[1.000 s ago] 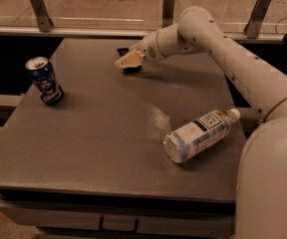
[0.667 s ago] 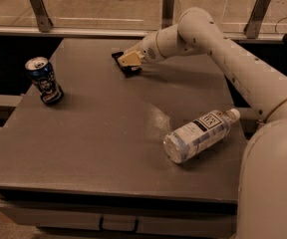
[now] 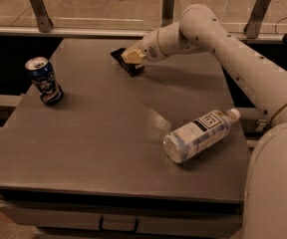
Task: Move rxbar chocolate near pepsi can
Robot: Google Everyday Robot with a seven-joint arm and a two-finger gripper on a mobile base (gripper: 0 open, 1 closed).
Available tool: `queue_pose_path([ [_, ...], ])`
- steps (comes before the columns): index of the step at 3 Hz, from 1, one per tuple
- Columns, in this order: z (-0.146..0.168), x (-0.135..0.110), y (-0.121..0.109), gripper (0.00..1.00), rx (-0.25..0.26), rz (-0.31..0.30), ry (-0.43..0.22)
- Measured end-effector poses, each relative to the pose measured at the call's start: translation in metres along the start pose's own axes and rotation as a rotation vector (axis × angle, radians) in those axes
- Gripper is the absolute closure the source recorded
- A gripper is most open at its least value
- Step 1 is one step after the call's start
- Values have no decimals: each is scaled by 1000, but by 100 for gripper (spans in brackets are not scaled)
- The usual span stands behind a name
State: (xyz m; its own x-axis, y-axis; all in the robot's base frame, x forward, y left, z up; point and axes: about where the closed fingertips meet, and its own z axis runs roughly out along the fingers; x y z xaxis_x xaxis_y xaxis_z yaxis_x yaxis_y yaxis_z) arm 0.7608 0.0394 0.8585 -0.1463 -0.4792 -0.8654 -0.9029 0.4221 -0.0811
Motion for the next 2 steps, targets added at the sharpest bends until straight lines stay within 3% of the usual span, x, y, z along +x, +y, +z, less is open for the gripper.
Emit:
queue_pose_path([
  [1,-20,-26,4,100,6,-64,-20],
  [2,-38,-56,24,100,-37,-143,-38],
])
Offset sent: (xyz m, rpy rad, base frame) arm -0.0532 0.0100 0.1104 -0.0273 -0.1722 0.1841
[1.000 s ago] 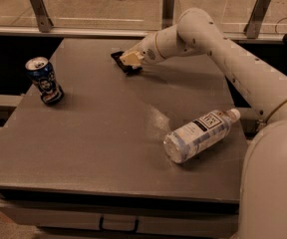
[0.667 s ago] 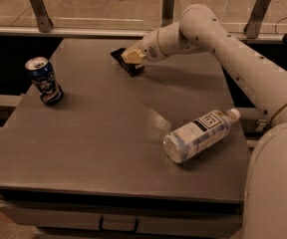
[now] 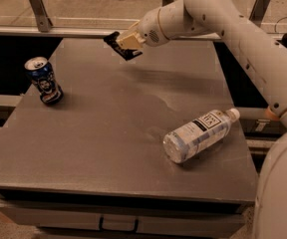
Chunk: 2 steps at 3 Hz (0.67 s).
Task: Move rxbar chocolate near pepsi can
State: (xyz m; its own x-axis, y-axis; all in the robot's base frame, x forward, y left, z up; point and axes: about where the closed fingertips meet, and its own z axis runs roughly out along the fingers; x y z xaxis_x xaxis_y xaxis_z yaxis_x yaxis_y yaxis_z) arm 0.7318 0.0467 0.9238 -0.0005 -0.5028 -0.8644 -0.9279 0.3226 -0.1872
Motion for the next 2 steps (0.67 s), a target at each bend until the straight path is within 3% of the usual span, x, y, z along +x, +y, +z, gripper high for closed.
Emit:
queue_pose_path([
  [1,4,4,3,100,-14,10,-6],
  [2,14,3,30,100,-70,17,-12],
])
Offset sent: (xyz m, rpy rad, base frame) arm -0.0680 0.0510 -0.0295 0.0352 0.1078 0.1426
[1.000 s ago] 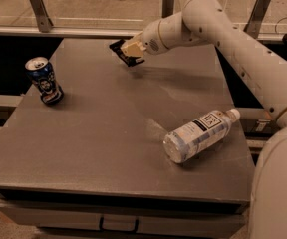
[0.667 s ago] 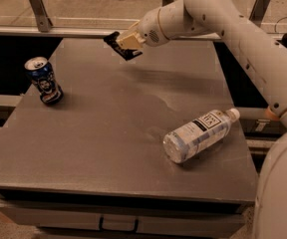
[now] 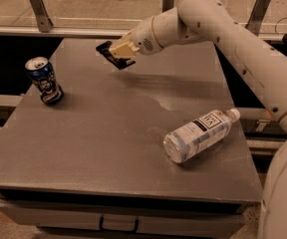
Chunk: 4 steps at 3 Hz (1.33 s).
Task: Move rxbar chocolate near pepsi can
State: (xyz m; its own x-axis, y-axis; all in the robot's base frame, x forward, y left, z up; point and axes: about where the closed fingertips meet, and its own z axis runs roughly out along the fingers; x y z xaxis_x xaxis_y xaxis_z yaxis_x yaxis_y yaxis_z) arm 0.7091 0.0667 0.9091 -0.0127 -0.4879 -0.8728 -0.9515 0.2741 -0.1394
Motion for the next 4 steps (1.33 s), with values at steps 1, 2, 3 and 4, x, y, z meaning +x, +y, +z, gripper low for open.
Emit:
queue_pose_path([
  [1,20,-11,45,100,-84,15,-31],
  [2,40,-22,88,100,-170,31,-64],
  [3,54,-23,113,82,-219,45,-66],
  [4,62,-22,124,59,-236,51,-65],
])
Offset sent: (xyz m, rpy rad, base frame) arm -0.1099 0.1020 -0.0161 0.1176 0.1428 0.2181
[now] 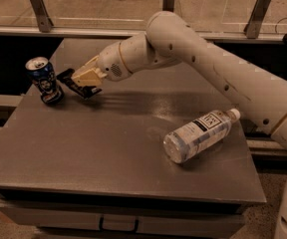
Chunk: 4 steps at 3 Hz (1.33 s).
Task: Move rxbar chocolate near pepsi can
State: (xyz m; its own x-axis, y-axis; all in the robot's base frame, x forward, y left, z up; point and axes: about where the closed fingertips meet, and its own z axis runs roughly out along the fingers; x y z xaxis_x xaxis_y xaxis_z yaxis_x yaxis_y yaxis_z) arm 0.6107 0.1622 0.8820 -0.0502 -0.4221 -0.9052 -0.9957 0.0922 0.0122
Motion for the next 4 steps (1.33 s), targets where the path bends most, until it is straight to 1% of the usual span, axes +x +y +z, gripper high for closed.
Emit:
queue_pose_path([
  [2,8,1,5,12,-13,3,0],
  [3,5,-3,2,0,-3,0,-11],
  [4,-29,-3,-24,0,100,-16,1],
])
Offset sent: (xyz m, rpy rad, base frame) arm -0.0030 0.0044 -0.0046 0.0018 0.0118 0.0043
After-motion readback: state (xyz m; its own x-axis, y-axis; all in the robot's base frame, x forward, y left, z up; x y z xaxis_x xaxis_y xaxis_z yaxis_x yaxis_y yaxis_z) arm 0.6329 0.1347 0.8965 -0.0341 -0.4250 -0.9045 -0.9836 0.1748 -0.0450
